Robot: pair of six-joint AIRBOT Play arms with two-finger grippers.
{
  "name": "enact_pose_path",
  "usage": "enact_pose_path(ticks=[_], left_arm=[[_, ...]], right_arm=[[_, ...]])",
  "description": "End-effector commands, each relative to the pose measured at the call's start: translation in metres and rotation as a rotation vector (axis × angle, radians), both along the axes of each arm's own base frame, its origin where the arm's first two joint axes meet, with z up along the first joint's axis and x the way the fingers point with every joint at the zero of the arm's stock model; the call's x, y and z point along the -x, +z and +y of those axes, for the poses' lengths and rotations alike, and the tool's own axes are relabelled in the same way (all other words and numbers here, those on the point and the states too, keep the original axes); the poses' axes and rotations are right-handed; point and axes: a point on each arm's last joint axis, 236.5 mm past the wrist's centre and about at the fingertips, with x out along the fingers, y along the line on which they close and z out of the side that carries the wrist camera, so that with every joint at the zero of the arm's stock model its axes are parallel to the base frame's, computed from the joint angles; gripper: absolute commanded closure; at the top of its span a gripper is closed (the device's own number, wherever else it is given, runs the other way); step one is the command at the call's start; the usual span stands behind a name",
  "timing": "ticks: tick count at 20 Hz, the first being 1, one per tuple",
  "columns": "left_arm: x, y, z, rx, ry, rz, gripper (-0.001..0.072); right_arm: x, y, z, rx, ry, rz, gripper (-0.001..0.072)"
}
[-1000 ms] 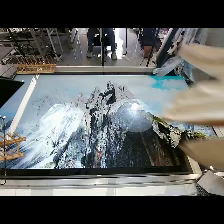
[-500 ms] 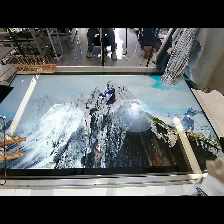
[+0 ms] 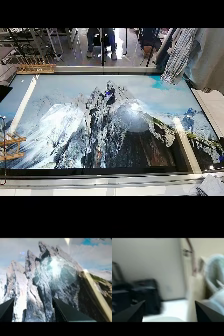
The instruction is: Fold the clothes and pants, and hang the long-sleeved shirts on hangers.
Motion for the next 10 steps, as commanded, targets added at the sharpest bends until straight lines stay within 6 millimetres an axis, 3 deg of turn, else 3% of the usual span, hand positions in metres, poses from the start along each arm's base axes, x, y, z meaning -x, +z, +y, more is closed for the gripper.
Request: enact_pose_path(ticks=[1, 3, 4, 6, 7, 9, 10], left_arm=[[-0.001, 0.0, 0.001, -0.026, -0.011, -0.01, 0.0203], [-0.003, -0.002, 0.001, -0.037, -0.017, -0.008, 0.0203], [-0.005, -0.003, 0.001, -0.036, -0.017, -0.002, 0.0203], [-0.011, -0.008, 0.003, -0.036, -0.015, 0.013, 0.0203], [-0.013, -0.009, 0.003, -0.035, -0.015, 0.02, 0.0203], [-0.019, -0.014, 0.003, -0.033, -0.016, 0.036, 0.0203], [-0.02, -0.021, 0.006, -0.044, -0.01, 0.065, 0.0203]], right_arm=[[-0.106, 0.075, 0.088, 0.19, 0.548, -0.349, 0.001], [-0.186, 0.07, 0.157, 0.07, 0.91, -0.425, 0.0012], [-0.228, 0.049, 0.191, 0.005, 1.055, -0.315, 0.0012], [-0.311, -0.032, 0.273, -0.154, 1.344, 0.021, 0.0012], [-0.341, -0.089, 0.32, -0.245, 1.481, 0.224, 0.0012], [-0.366, -0.194, 0.397, -0.357, 1.667, 0.624, 0.0013], [-0.374, -0.233, 0.417, -0.333, 1.692, 0.806, 0.0014]])
